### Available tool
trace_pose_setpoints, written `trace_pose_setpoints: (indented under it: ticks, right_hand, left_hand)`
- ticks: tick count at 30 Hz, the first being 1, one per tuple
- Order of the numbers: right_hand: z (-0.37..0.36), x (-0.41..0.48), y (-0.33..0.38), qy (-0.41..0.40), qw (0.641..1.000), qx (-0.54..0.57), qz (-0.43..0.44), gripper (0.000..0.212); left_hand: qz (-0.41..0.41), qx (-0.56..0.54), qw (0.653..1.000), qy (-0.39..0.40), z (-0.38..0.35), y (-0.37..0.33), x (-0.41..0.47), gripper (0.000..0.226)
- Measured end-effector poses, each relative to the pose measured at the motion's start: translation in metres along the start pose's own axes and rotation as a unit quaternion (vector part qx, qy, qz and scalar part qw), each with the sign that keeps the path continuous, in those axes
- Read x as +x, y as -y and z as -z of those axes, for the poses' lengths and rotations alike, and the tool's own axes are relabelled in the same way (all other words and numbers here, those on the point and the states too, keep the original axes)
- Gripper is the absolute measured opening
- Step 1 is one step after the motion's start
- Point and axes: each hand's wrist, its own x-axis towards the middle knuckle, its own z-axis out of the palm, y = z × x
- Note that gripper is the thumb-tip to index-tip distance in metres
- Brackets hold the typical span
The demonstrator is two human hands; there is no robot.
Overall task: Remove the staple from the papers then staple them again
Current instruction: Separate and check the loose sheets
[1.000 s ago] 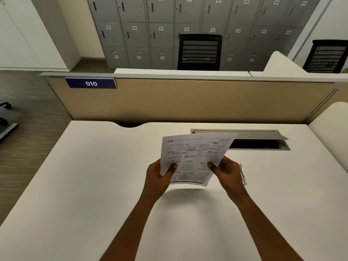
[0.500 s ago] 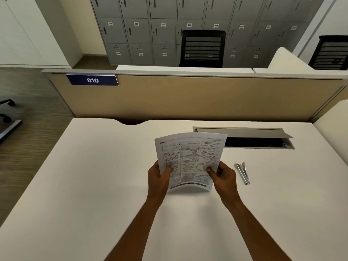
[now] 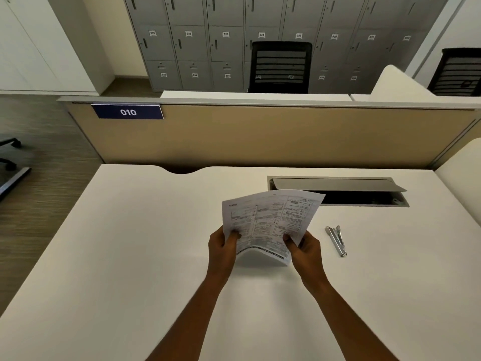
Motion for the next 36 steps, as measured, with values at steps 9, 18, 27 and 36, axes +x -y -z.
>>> trace_pose_setpoints:
  ticks: [9,18,27,36]
  right_hand:
    - [0.002,0.006,-0.002,0.016,1.000,-0.016,-0.010,0.032]
    - [0.001,0.011,-0.008,0.030,0.998,-0.035,-0.030,0.032]
    - [0.002,0.012,-0.017,0.027,0.997,-0.064,-0.032,0.034]
    - [0.006,0.009,-0.005,0.026,0.989,-0.145,-0.003,0.033]
  left_hand:
    - [0.011,-0.002,1.000,0.012,0.003,0.009,0.005,0.031]
    - [0.009,0.025,1.000,0.013,0.006,0.015,0.005,0.026]
    - [0.011,0.056,0.998,0.005,0.006,0.012,0.006,0.030]
    - [0.028,0.051,0.998,0.018,0.004,0.008,0.003,0.037]
